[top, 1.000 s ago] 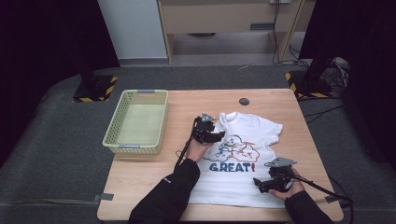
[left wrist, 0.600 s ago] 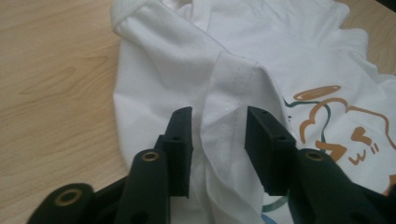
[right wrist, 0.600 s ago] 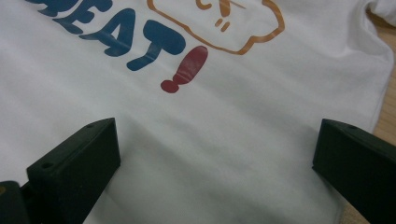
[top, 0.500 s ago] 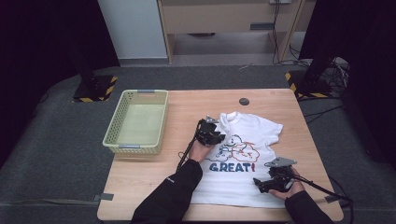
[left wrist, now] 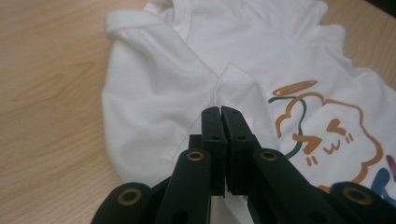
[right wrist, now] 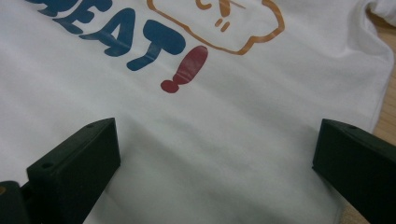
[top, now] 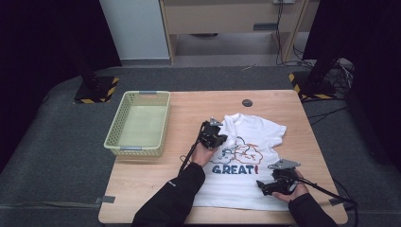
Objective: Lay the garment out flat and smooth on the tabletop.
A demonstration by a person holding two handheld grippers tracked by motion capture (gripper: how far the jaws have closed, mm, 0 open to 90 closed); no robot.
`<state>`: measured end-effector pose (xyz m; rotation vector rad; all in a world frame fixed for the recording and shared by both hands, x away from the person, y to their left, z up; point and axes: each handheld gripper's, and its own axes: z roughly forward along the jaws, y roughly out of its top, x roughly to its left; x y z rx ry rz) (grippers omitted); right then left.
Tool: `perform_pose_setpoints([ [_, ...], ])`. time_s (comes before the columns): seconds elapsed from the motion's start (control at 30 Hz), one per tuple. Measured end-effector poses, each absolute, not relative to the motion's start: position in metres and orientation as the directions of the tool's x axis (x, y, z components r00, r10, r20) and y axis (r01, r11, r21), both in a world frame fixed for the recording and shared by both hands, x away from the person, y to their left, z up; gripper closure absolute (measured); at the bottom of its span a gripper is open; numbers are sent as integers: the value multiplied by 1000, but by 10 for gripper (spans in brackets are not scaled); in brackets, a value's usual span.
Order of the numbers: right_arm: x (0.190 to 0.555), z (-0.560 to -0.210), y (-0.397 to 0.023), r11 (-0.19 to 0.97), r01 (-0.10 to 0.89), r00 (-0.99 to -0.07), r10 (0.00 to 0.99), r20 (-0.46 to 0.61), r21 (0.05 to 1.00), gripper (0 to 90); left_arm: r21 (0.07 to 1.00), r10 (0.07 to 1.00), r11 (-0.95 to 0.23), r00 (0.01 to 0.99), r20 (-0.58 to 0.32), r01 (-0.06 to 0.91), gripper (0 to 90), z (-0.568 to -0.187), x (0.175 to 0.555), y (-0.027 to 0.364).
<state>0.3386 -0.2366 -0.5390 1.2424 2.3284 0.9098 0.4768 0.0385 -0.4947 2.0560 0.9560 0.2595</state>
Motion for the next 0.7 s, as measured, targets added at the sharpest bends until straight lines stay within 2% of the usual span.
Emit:
perform_pose_setpoints([
  [0.17, 339, -539, -237, 411, 608, -556, 831, -6, 680, 7, 812, 739, -306, 662, -126, 497, 888, -472, 475, 55],
  [0.3, 339, -539, -237, 410, 607, -555, 832, -6, 680, 7, 841, 780, -237, 611, -133, 486, 888, -457, 477, 80],
  [0.4, 339, -539, -237, 411, 607, -556, 831, -7, 680, 7, 847, 825, -220, 556, -103, 483, 888, -451, 480, 101],
  [0.57, 339, -539, -237, 410, 608, -555, 832, -6, 680, 7, 831, 905, -177, 419, -73, 528, 888, -456, 489, 133],
  [0.7, 339, -539, -237, 410, 608, -555, 832, -5, 680, 7, 791, 940, -205, 341, -5, 577, 888, -468, 493, 145],
])
